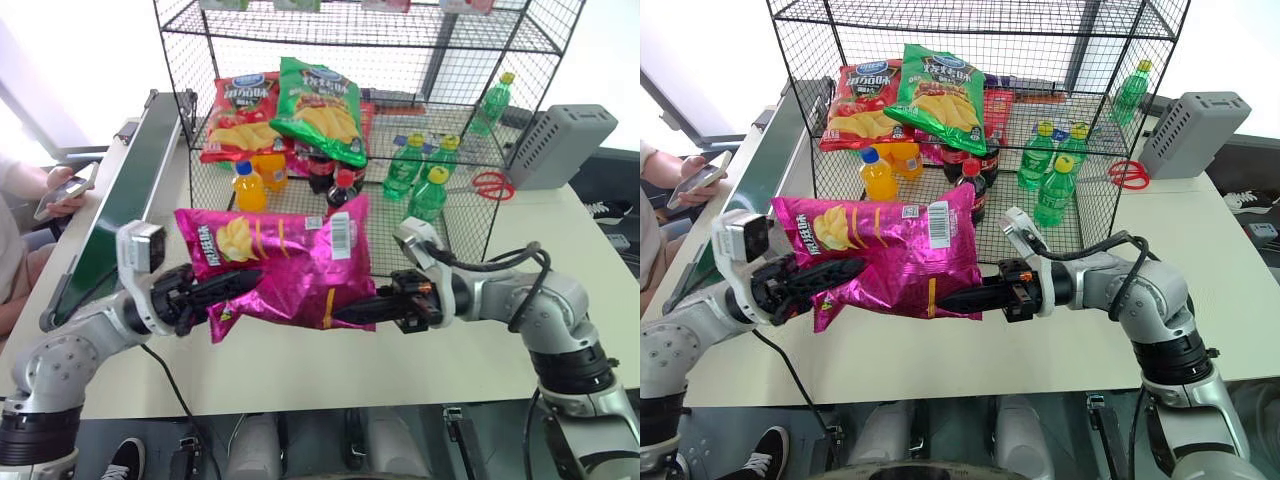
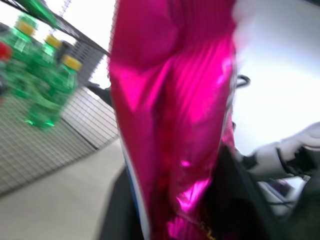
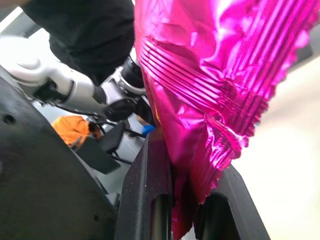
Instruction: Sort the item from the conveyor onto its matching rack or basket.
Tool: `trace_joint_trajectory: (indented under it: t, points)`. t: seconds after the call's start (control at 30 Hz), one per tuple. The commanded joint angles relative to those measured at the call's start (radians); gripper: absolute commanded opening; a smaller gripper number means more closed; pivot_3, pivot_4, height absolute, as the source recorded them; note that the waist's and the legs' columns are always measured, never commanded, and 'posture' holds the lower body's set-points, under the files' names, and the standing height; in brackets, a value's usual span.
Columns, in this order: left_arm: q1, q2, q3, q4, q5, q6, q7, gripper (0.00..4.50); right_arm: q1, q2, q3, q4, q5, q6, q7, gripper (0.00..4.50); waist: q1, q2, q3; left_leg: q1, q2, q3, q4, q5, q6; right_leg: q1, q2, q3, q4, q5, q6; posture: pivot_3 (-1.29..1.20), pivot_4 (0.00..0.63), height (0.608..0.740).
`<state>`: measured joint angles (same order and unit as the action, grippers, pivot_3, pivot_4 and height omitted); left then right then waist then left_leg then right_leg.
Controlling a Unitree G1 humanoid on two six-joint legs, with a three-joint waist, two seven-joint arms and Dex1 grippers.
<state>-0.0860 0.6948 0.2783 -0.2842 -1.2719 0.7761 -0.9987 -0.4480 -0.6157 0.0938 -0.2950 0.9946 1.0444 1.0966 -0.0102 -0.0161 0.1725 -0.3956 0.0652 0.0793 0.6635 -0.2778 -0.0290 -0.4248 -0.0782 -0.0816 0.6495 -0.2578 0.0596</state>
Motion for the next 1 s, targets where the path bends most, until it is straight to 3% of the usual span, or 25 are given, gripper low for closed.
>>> trace_joint_trajectory:
  t: [0.03, 0.1, 0.23, 0.43, 0.53, 0.73, 0.87, 1.0]
  points:
    - [0.019, 0.019, 0.067, -0.006, 0.000, -0.002, -0.009, 3.41, 0.020, -0.034, -0.035, -0.024, -0.039, -0.070, 0.021, 0.00, 0.001, 0.000, 0.000, 0.000, 0.000, 0.000, 0.000, 0.000, 0.000, 0.000, 0.000, 0.000, 0.000, 0.000, 0.000, 0.00, 0.150, 0.740]
    - [0.048, 0.021, 0.087, -0.012, 0.027, -0.021, -0.020, 4.41, 0.051, -0.064, -0.059, -0.040, -0.065, -0.106, 0.023, 0.00, 0.001, 0.000, 0.000, 0.000, 0.000, 0.000, 0.000, 0.000, 0.000, 0.000, 0.000, 0.000, 0.000, 0.000, 0.000, 0.00, 0.150, 0.740]
    - [0.105, 0.004, 0.107, -0.024, 0.142, -0.112, -0.016, 4.48, 0.128, -0.125, -0.174, -0.099, -0.055, -0.144, -0.004, 0.00, 0.003, 0.000, 0.000, -0.001, 0.000, 0.000, 0.000, 0.000, 0.000, 0.000, 0.000, 0.000, -0.001, 0.000, 0.000, 0.00, 0.150, 0.740]
    - [0.059, -0.059, 0.081, 0.022, 0.278, -0.241, 0.002, 4.48, 0.298, -0.150, -0.490, -0.190, -0.071, -0.296, -0.090, 0.00, 0.024, -0.001, 0.000, -0.002, 0.000, 0.000, 0.000, 0.000, 0.000, -0.001, 0.000, -0.001, -0.003, 0.000, 0.000, 0.00, 0.150, 0.740]
    - [-0.004, -0.105, 0.044, 0.064, 0.334, -0.285, 0.013, 4.48, 0.308, -0.140, -0.560, -0.174, -0.201, -0.470, -0.136, 0.00, 0.024, -0.001, 0.000, -0.002, 0.000, 0.000, 0.000, 0.000, 0.000, -0.001, 0.000, 0.000, -0.003, 0.000, 0.000, 0.00, 0.150, 0.740]
    - [-0.110, -0.181, -0.020, 0.135, 0.401, -0.327, 0.015, 4.48, 0.264, -0.129, -0.606, -0.090, -0.376, -0.714, -0.227, 0.00, 0.021, -0.001, 0.000, -0.003, -0.001, 0.001, 0.001, 0.000, 0.000, -0.001, 0.000, 0.000, -0.002, 0.000, 0.001, 0.00, 0.150, 0.740]
    - [-0.166, -0.199, -0.073, 0.158, 0.427, -0.322, -0.013, 4.48, 0.254, -0.199, -0.541, 0.055, -0.692, -1.004, -0.283, 0.00, 0.022, -0.001, 0.000, -0.003, 0.000, 0.000, 0.001, 0.000, 0.000, -0.001, 0.000, -0.001, -0.002, 0.000, 0.001, 0.00, 0.150, 0.740]
    - [-0.197, -0.225, -0.118, 0.180, 0.501, -0.377, -0.013, 4.48, 0.230, -0.232, -0.469, 0.201, -0.858, -1.209, -0.319, 0.00, 0.021, -0.001, 0.000, -0.002, -0.001, 0.001, 0.001, 0.000, 0.000, -0.001, 0.000, 0.000, -0.002, 0.000, 0.001, 0.00, 0.150, 0.740]
